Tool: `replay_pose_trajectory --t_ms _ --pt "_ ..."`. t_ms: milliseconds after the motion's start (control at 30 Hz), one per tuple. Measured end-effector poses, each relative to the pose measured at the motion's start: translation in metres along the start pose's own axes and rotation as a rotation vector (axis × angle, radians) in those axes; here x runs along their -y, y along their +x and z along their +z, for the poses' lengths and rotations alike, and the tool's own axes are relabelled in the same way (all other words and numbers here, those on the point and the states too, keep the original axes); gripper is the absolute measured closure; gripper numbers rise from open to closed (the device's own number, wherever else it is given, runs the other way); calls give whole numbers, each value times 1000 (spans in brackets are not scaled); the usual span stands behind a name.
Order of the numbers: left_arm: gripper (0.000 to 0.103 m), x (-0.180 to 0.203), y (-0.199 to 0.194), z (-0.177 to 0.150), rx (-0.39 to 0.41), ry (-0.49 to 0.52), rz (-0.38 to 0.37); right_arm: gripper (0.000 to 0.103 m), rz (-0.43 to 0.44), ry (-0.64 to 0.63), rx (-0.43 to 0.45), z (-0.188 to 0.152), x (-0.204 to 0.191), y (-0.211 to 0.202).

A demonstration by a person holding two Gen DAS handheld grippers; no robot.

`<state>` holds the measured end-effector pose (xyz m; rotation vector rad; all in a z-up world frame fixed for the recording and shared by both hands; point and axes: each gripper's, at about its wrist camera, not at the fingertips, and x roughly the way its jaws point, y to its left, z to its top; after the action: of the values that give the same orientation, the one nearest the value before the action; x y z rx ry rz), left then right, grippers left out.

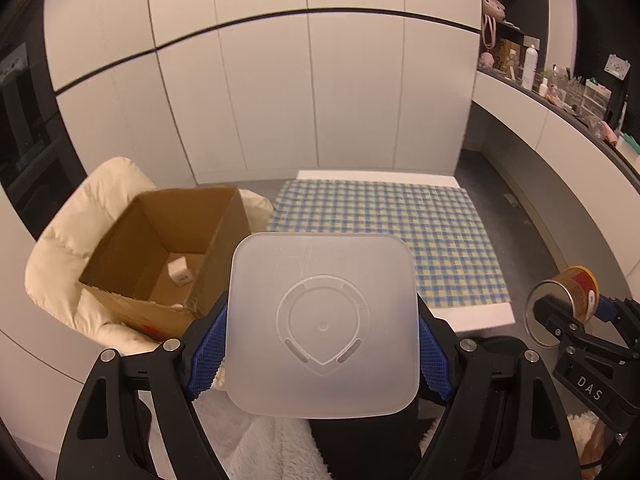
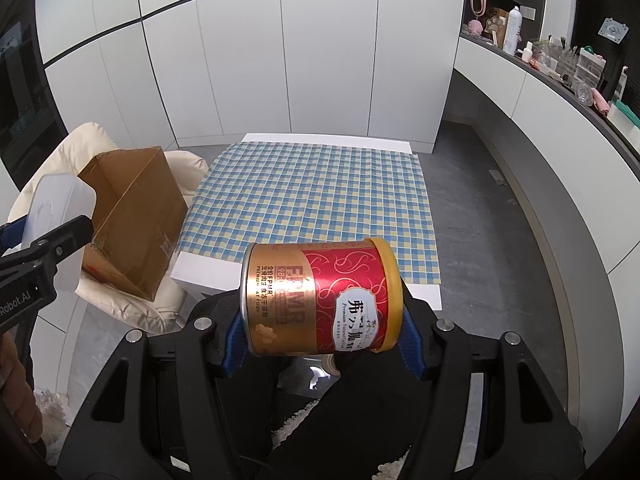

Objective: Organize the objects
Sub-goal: 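Carry the tin with the right tool toward the box while the left tool carries the case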

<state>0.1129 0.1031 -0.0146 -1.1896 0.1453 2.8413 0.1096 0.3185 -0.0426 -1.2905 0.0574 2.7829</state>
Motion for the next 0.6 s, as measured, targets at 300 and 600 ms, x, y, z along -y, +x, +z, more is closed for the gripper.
replay_pose_trajectory --t_ms 300,600 --pt "22 -15 14 0 -3 -15 45 39 23 -10 -50 1 -7 25" --pt "22 -50 26 -9 -47 -88 94 39 80 -97 -75 4 -43 44"
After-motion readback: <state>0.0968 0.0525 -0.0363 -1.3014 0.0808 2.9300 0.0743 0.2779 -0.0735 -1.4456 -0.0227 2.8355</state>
